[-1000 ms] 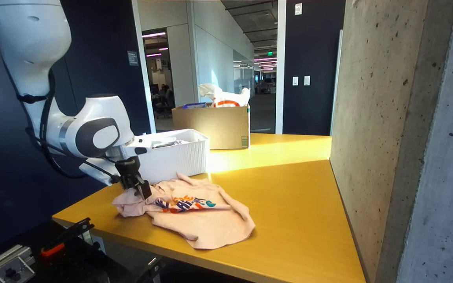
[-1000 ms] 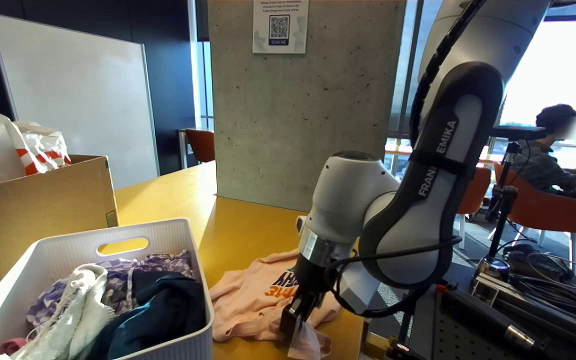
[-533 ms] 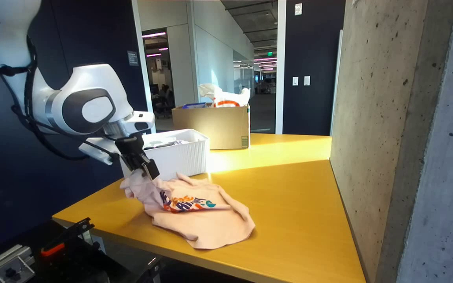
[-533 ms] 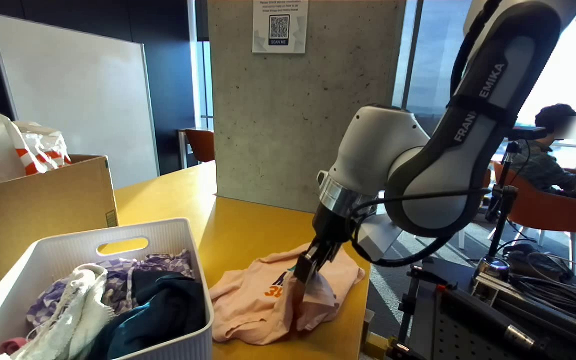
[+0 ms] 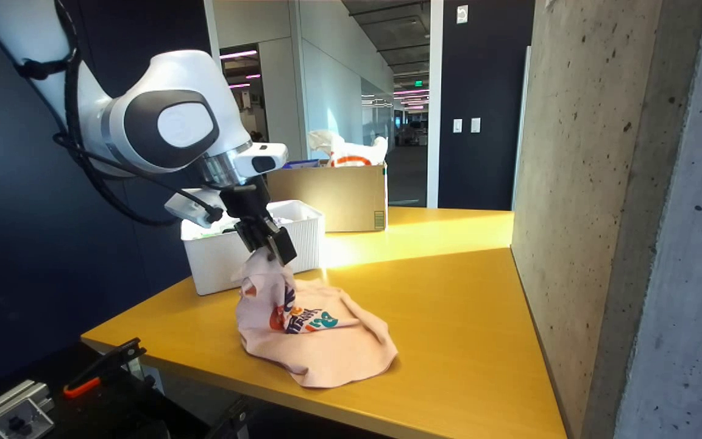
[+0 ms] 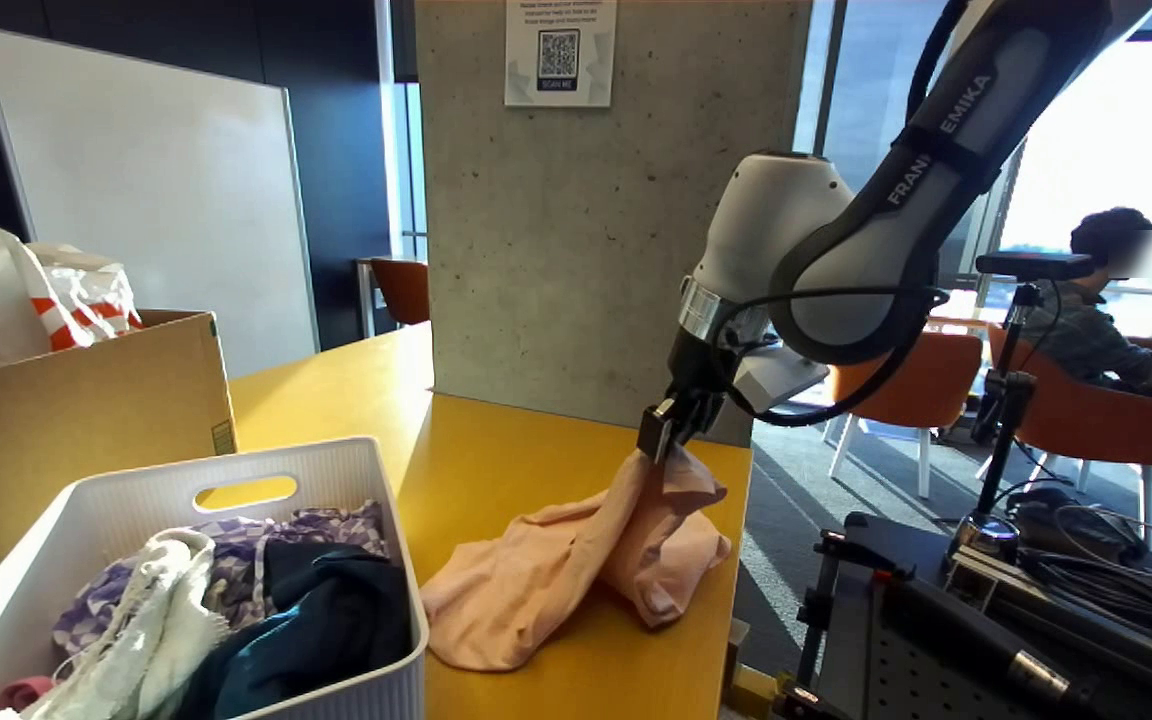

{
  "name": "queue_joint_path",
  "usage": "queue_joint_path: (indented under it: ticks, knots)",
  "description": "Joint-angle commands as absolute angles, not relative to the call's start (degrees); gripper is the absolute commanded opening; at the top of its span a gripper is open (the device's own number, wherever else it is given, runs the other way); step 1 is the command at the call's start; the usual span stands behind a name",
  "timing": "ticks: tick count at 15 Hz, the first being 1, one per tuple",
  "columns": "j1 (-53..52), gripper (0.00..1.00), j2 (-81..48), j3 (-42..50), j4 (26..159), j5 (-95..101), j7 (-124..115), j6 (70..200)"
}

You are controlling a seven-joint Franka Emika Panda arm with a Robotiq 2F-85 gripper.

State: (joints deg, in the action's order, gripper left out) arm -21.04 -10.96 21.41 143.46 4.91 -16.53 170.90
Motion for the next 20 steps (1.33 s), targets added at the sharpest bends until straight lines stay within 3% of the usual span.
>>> queue_joint_path:
  ticks: [1, 4, 5, 10, 14, 15, 17, 20]
  knots:
    - [-20.96, 0.00, -10.72, 25.50, 141.81, 7.05, -18.62, 167.01]
    - [-20.56, 0.00, -13.47, 27.37, 140.48, 6.23, -19.18, 166.97]
    - [-14.57, 0.00, -14.54, 21.95, 139.72, 6.96, -19.77, 167.13]
    - [-4.98, 0.00, -22.99, 11.64, 135.86, -1.17, -15.87, 168.04]
    - [-2.79, 0.00, -25.83, 8.93, 134.61, -2.73, -16.07, 166.58]
    - [-3.28, 0.25, -26.36, 9.23, 134.29, -2.39, -16.60, 166.19]
    - [-4.18, 0.33, -25.87, 9.80, 134.43, -1.89, -17.16, 165.10]
    - [-6.89, 0.54, -21.76, 11.97, 136.28, 0.02, -18.75, 162.44]
